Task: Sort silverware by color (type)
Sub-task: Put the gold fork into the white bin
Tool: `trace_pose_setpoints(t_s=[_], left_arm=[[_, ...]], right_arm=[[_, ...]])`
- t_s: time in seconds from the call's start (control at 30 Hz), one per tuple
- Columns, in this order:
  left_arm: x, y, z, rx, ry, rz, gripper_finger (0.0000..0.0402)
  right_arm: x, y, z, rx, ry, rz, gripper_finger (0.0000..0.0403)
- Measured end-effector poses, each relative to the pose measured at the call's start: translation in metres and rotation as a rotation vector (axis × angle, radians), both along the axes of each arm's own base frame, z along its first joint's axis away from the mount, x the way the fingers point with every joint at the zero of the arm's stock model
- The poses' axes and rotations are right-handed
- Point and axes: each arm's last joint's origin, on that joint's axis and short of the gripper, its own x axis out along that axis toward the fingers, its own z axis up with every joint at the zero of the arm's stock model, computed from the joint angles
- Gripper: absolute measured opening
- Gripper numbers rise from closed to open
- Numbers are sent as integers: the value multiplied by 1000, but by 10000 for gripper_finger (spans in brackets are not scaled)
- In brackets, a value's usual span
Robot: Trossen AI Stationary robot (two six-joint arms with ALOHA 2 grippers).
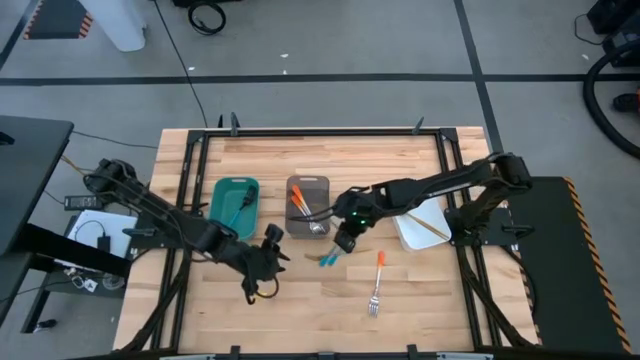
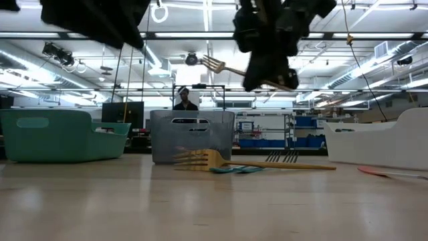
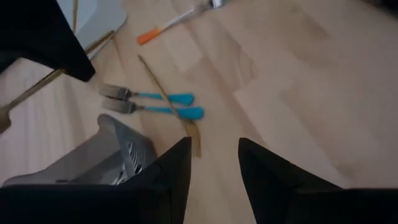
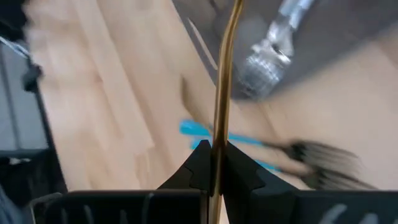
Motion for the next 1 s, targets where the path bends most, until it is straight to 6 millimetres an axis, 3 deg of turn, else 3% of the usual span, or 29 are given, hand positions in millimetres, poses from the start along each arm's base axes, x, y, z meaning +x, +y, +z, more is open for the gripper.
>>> trace_pose_setpoints(t_s=[0.2, 0.5, 0.7, 1.0], left_arm=[[-4, 12, 11, -108, 14, 12, 141], [-6, 36, 0, -139, 176, 153, 141], [-8, 38, -1, -139, 200, 169, 141], [-21, 42, -10, -196, 348, 353, 141]], right_arm=[[-27, -4, 10, -72, 140, -35, 25], [-62, -11, 19, -146, 348, -82, 25], [-82, -13, 17, -153, 557, -108, 25], [-108, -14, 19, -168, 826, -172, 26]])
